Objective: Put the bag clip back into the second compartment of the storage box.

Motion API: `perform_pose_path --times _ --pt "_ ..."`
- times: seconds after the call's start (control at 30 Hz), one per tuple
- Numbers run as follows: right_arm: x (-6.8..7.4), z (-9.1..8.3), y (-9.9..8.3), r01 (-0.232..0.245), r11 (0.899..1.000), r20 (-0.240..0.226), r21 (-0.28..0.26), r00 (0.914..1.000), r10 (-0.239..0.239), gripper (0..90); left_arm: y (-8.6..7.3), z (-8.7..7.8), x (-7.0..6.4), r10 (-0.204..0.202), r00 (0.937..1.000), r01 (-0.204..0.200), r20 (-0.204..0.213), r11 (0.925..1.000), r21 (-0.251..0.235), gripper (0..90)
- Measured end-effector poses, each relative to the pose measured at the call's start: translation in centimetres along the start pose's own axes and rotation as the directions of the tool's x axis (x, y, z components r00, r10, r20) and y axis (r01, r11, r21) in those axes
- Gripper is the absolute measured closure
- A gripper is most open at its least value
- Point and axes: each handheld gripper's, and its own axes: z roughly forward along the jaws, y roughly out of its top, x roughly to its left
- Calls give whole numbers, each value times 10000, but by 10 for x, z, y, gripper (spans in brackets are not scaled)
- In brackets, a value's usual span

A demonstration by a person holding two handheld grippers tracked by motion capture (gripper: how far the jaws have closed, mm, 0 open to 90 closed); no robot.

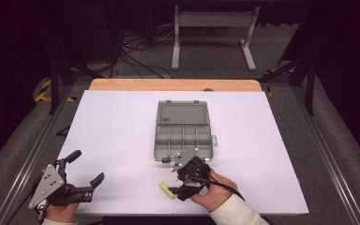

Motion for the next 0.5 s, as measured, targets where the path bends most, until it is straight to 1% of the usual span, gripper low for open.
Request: perform_pose_path --times 0.07,0.1,0.2,0.37,0.5 --pt "1 1 0 -7 10000 2 -2 10000 7 218 0 0 0 -7 10000 7 -9 10000 -10 2" --pt "2 4 -1 62 10000 -23 -5 10000 -62 218 0 0 0 -10 10000 10 -5 10000 3 2" --pt "4 9 -1 44 10000 -66 3 10000 -44 226 0 0 0 -4 10000 4 0 10000 5 2" --pt "8 19 -3 20 10000 -372 11 9993 -20 270 0 -1 0 -31 10000 31 23 10000 18 2" --pt "10 27 -4 76 9999 -423 101 9991 -71 302 0 -1 0 -48 10000 48 14 10000 2 2"
